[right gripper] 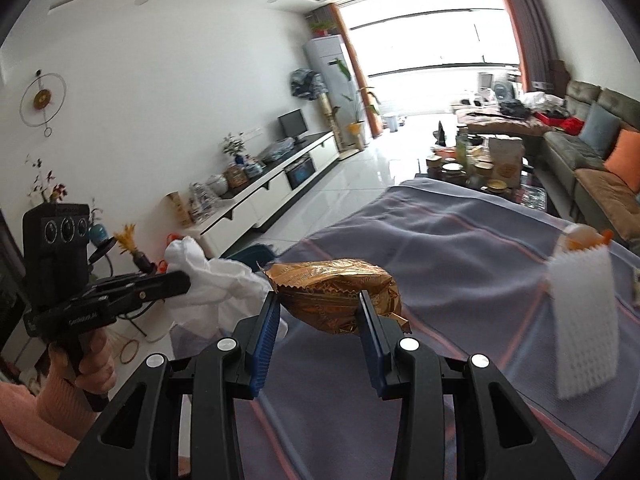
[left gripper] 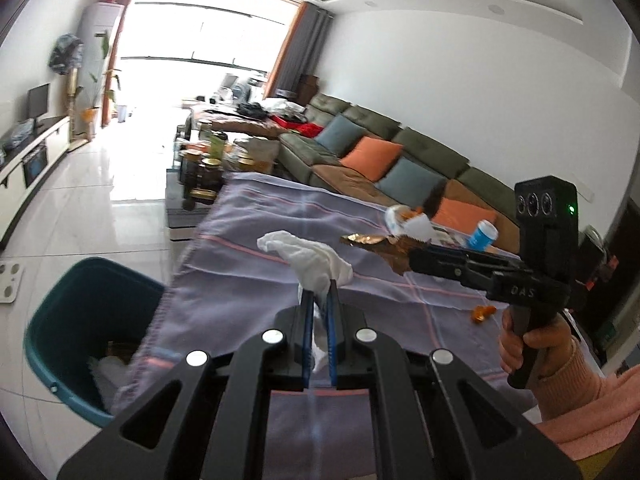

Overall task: Collect trash
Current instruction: 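Carry the tissue and gold wrapper with both grippers over the teal bin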

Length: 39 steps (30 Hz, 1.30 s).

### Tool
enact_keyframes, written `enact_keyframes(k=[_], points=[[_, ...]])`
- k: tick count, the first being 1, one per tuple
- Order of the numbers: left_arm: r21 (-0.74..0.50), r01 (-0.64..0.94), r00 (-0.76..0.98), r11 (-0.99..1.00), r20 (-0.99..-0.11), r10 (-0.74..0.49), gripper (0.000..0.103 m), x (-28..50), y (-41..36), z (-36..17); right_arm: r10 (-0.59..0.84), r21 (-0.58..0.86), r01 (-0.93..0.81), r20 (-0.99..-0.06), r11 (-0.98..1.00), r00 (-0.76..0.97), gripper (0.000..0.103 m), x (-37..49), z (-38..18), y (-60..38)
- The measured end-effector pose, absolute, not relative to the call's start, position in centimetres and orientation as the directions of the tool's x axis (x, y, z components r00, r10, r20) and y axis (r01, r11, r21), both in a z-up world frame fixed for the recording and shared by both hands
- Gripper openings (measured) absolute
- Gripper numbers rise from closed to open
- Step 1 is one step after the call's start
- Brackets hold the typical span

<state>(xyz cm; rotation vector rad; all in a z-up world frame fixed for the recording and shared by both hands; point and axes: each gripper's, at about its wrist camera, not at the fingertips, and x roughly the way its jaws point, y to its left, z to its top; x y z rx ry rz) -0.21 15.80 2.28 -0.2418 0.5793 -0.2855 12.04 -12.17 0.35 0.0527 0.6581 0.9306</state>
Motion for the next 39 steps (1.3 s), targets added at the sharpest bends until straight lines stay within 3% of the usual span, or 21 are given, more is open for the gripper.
enact_keyframes(k=[18, 26, 29, 31, 39], points=[[-0.268, -0.017, 0.861, 0.963, -0.494, -0.123, 0.008, -2.5, 23.9, 3.4, 0.814, 0.248, -0.864, -0.516, 0.439, 0.266, 0.036, 11.0, 1.3, -2.1], [-0.287, -0.067, 0.854, 0.956, -0.512, -0.094, 0.008, -2.7, 25.8, 2.7, 0.812, 0.251, -0.877, -0.539, 0.410, 0.225, 0.033, 11.0, 0.6, 0.3], [-0.295, -0.072, 0.853, 0.953, -0.513, -0.094, 0.008, -2.9, 26.2, 2.3, 0.800, 0.252, -0.873, -0.557, 0.417, 0.221, 0.038, 11.0, 0.1, 0.1], [-0.302, -0.077, 0.853, 0.950, -0.513, -0.094, 0.008, -3.0, 26.6, 2.2, 0.790, 0.263, -0.868, -0.576, 0.421, 0.209, 0.059, 11.1, -0.5, -0.4], [-0.319, -0.085, 0.849, 0.944, -0.519, -0.099, 0.008, -2.6, 26.8, 1.4, 0.724, 0.282, -0.838, -0.666, 0.467, 0.180, 0.063, 11.2, -3.9, -0.5]])
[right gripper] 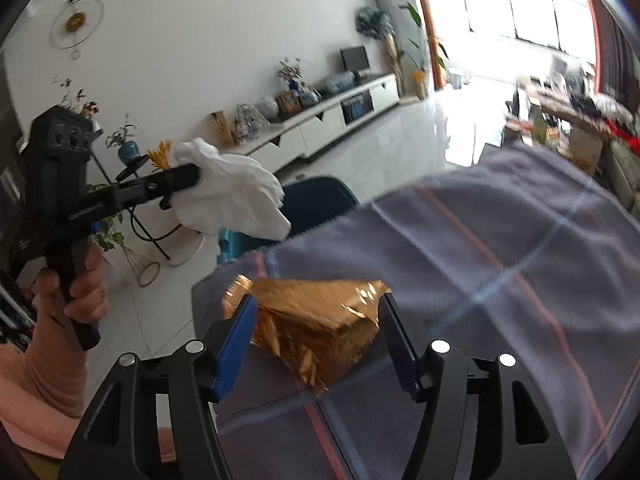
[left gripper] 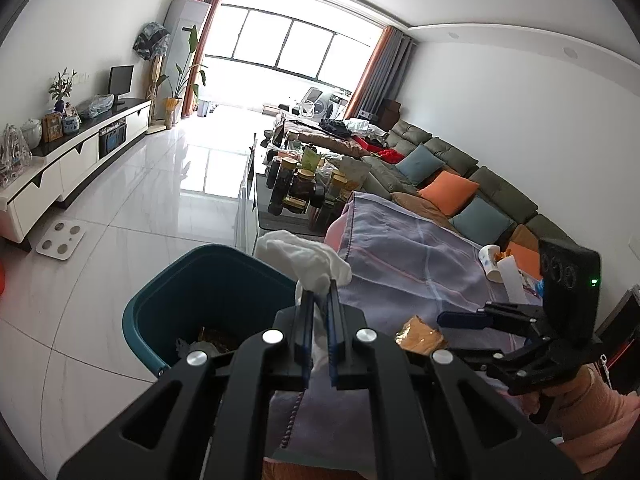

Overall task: Collect trash
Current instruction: 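Carry the tissue and gold wrapper with both grippers over the teal bin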

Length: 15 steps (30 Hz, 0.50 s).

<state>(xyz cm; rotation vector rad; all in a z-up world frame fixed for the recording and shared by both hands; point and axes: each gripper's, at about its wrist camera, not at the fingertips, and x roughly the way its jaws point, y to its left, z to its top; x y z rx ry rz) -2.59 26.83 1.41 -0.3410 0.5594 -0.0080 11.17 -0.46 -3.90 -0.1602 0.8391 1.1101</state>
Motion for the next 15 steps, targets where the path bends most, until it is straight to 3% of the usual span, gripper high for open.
enact_keyframes(k=[3, 5, 7, 15], points=[[-0.324, -0.088, 0.845, 0.942, -0.525, -0.101, 0.008, -2.6, 27.1, 1.2, 0.721, 0.328, -0.812, -0.676, 0.483, 0.155, 0.061, 11.9, -4.7, -0.4], [-0.329, -0.092, 0.843, 0.940, -0.528, -0.102, 0.008, -2.7, 27.3, 1.0, 0.720, 0.341, -0.808, -0.680, 0.480, 0.140, 0.051, 12.0, -5.0, -0.3], [-0.332, -0.097, 0.842, 0.938, -0.531, -0.101, 0.008, -2.6, 27.4, 0.9, 0.723, 0.352, -0.807, -0.679, 0.474, 0.129, 0.034, 12.0, -5.0, -0.2], [-0.330, -0.123, 0.839, 0.936, -0.539, -0.080, 0.008, -2.5, 27.8, 0.3, 0.752, 0.359, -0.808, -0.642, 0.466, 0.149, 0.022, 12.4, -3.5, 0.1]])
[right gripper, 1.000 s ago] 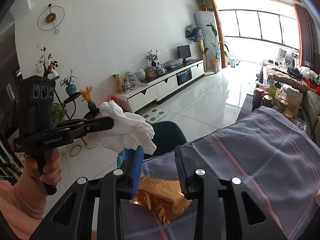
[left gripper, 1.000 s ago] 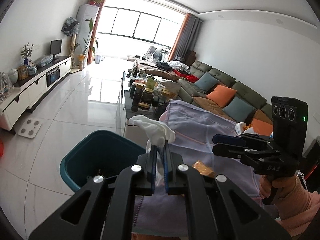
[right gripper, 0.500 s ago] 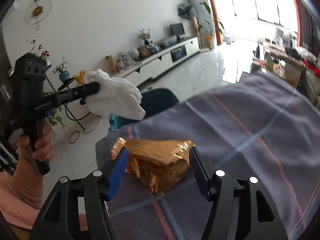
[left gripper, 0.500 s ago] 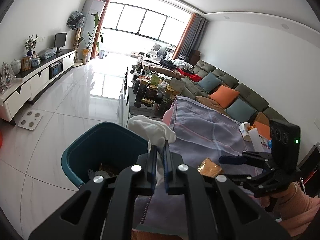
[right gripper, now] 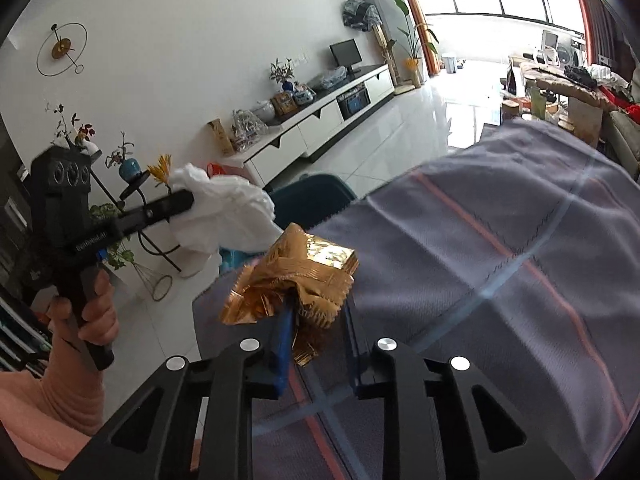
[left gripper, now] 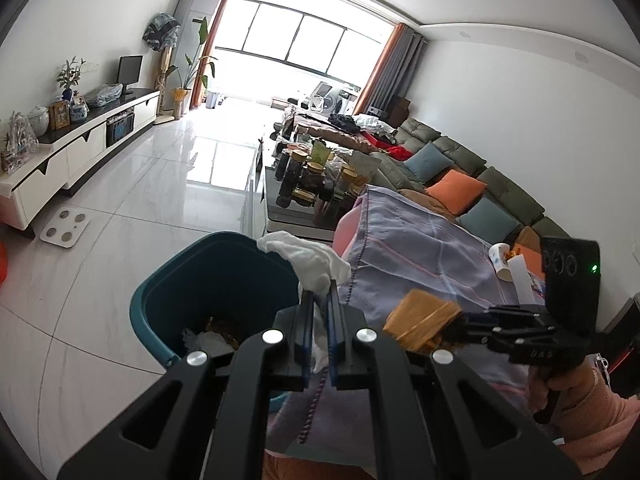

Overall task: Collect trash
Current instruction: 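Carry the tissue and gold wrapper with both grippers over the teal bin, then open both grippers to drop the tissue and gold wrapper into the bin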

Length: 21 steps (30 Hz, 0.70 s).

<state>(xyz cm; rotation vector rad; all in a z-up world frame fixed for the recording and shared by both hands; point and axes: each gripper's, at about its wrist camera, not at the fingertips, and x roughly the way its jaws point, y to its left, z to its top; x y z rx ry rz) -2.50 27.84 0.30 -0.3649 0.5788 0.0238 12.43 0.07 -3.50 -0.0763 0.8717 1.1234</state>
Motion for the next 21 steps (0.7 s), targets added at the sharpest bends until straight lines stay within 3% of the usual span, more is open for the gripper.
enact_keyframes(k=[10, 21], points=[[-0.324, -0.179, 0.830, 0.929, -0.556, -0.034, 0.008, -1.9, 29.2, -0.5, 0.775, 0.346, -0.827, -0.611, 0.443, 0.160, 0.022, 13.5, -2.2, 2.8], [-0.315, -0.236, 0.794, 0.919, -0.607, -0.004, 0.008, -0.5, 30.2, -2.5, 0.741, 0.294, -0.846, -0.651, 0.445, 0.163, 0.023, 14.5, -2.7, 7.5]])
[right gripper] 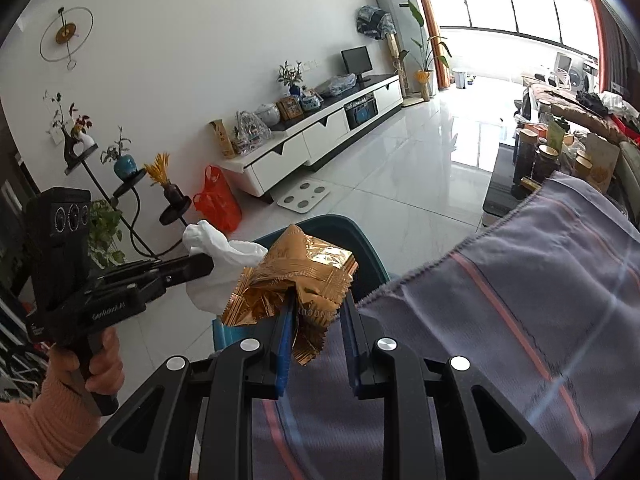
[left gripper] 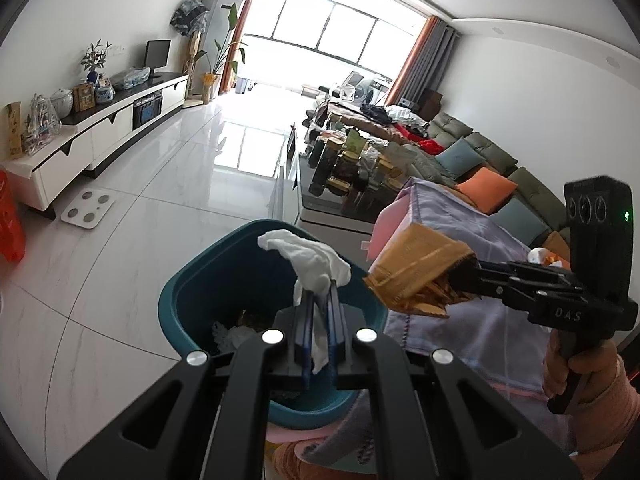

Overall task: Collect trash
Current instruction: 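Open both grippers to drop the tissue and gold wrapper into the bin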

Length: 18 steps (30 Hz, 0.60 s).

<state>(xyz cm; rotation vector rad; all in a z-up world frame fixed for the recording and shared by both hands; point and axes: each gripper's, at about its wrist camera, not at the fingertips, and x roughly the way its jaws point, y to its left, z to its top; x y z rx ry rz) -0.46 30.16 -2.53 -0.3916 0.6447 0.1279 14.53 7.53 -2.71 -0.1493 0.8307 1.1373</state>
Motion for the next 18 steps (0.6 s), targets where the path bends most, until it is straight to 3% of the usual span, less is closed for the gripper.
enact_keyframes(k=[9, 18], points=[[-0.352, -0.259, 0.776, 0.900, -0.631, -0.023, 0.008, 0.3, 31.5, -4.3, 0.684, 0.237, -0.860, -0.711, 0.452, 0.164, 0.024, 14.5, -4.1, 10.9], [-0.371, -0.274, 0.756, 0.887, -0.653, -0.040, 0.011, 1.5, 31.9, -5.7, 0.646, 0.233, -0.853, -0.748, 0.468, 0.150, 0.032, 15.3, -5.2, 12.6]])
